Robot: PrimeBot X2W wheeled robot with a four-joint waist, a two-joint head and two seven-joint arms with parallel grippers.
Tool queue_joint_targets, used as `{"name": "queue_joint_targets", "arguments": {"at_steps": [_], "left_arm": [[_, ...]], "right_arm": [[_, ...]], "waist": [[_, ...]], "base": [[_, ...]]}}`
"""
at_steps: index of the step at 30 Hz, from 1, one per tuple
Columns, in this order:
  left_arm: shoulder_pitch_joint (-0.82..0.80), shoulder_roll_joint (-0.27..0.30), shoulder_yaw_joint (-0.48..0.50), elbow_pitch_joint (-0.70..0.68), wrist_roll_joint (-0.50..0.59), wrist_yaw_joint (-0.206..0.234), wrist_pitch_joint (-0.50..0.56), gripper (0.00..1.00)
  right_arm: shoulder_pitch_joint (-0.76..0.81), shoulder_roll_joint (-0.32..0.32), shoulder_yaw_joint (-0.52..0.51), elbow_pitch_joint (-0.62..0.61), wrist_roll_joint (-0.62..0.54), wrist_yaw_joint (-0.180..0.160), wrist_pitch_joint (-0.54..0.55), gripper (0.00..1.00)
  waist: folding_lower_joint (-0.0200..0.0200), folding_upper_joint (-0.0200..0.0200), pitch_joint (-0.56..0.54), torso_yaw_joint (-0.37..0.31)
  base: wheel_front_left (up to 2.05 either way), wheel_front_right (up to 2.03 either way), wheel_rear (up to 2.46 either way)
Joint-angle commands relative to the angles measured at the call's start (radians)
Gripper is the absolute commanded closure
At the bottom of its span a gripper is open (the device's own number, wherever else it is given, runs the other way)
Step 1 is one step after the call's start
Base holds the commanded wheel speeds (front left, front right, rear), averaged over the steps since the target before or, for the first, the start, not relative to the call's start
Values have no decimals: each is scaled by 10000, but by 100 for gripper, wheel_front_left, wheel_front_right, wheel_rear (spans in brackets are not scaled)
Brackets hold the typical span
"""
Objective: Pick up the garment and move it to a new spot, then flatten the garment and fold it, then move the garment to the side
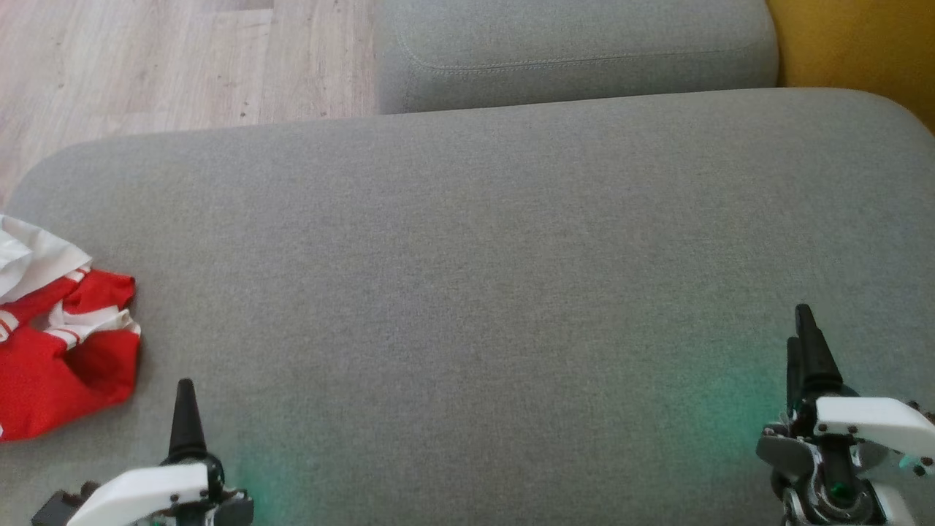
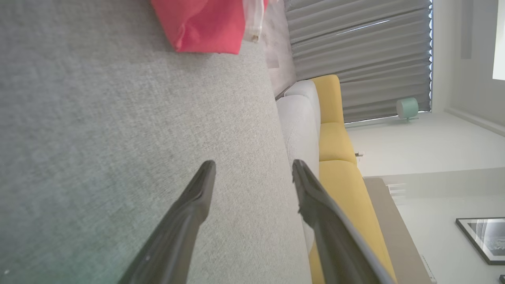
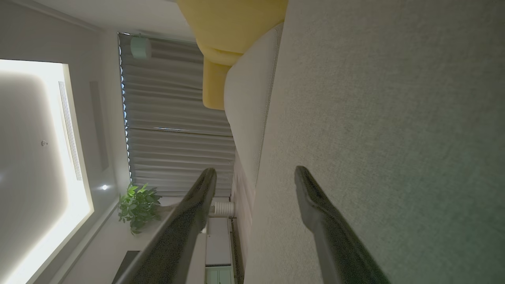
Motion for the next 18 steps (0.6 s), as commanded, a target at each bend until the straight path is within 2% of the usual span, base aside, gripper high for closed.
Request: {"name": "queue_joint_targets", "arguments": {"at_steps": [1,18], "left_arm": [[-657,159,-14,-352,336,-18,-102,0],[-1083,349,-396,-235,2831,-27,-576,0]], "right_arm": [[-741,-200,98,-331,-290,19,-121,0],[-1259,-256,634,-116,-2790,29,-592,0]], "waist": [[0,0,6,-3],[0,0,77,-59]], "base": [[0,0,0],[0,0,0]]}}
